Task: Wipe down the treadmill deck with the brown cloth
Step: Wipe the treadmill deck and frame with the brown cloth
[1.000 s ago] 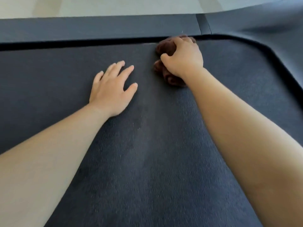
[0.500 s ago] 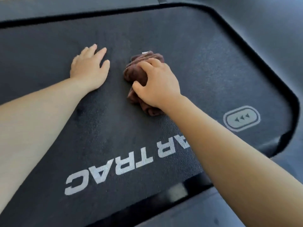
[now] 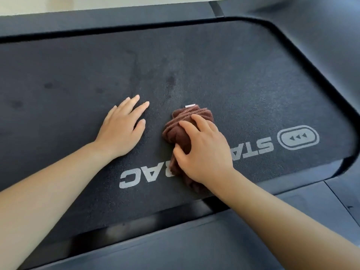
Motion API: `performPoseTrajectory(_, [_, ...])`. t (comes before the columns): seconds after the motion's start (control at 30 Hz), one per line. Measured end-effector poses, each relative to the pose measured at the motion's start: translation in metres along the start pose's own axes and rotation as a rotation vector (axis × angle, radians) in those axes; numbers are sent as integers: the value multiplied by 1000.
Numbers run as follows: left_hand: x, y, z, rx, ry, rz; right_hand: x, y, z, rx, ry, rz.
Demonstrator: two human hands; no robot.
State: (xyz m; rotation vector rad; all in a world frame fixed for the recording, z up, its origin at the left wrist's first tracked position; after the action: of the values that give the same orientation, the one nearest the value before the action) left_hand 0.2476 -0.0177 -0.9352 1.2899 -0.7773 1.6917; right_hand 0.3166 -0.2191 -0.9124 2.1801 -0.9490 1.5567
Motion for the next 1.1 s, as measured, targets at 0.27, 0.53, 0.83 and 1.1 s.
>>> performPoseTrajectory(0.27, [-1,-36,-7,-29,6,12,-8,-64,7,-37,-29,46])
performPoseTrajectory(0.53, [6,-165,-23,97,-16,28,-17,-190,35,-99,-11,63])
performPoseTrajectory(0.83, [0,-177,-28,111,-16,109,-26,-317,66,-131,-4,77])
performPoseTrajectory(1.1, [1,-177,-29,115,7,110,-24,-369,71,-139,-13,32])
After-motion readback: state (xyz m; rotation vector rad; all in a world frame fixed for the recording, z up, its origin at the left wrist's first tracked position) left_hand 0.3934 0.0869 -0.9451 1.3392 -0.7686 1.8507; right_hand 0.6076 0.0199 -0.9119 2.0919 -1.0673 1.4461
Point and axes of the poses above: each hand's wrist, its own y-axis away from the middle knuckle, its own x-axis out of the back of the hand, z = x × y, the point moved 1 cm from there along -y, towards the middle knuckle, and after that the axes turned 4 degrees about x, right-handed, at the moved point
